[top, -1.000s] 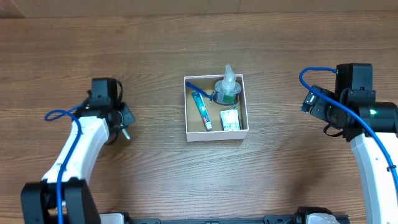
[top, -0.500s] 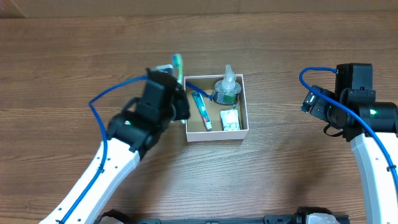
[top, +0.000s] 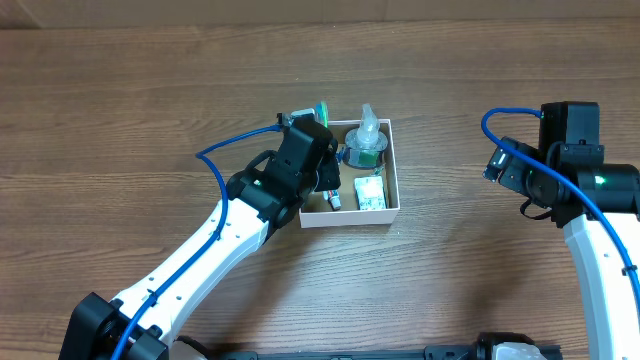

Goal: Pack container
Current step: 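Lift the toothbrush and carry it toward the box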

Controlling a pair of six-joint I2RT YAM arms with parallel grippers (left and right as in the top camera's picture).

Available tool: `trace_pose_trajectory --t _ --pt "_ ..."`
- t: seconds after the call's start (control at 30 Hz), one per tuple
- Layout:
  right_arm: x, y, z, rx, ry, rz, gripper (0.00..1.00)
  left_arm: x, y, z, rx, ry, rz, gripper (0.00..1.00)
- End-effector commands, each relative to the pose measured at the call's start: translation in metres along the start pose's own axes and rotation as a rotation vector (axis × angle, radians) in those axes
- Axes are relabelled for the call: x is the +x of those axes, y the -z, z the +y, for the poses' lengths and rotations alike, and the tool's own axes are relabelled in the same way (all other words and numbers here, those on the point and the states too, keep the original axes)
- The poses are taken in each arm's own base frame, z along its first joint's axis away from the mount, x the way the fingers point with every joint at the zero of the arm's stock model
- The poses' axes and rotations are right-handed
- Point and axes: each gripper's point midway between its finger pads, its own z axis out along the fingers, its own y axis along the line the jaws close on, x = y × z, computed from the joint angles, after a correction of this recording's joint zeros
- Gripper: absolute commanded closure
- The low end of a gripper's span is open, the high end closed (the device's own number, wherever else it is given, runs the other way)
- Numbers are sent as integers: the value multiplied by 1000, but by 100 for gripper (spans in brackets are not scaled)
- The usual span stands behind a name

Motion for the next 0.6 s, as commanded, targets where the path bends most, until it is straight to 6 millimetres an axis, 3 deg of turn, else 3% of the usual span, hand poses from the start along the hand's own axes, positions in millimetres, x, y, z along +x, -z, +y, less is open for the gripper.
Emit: trace_pose_trajectory --t 0.0,0.27,0.37,0.47,0.5,0.57 --pt "-8 7 0 -6 -9 -31 0 -9 3 -8 13 17 -28 27" --pt "-8 7 0 -6 -9 -31 0 -13 15 -4 5 17 -23 27" --pt "-8 7 0 -6 -9 -31 0 -22 32 31 -117 44 -53 26" --pt "-8 7 0 -6 -9 -31 0 -30 52 85 -271 114 -55 23" --pt "-8 7 0 -6 -9 -31 0 -33 62 111 -326 165 -47 20" --pt "-8 7 0 -6 -9 -31 0 -33 76 146 -403 237 -31 4"
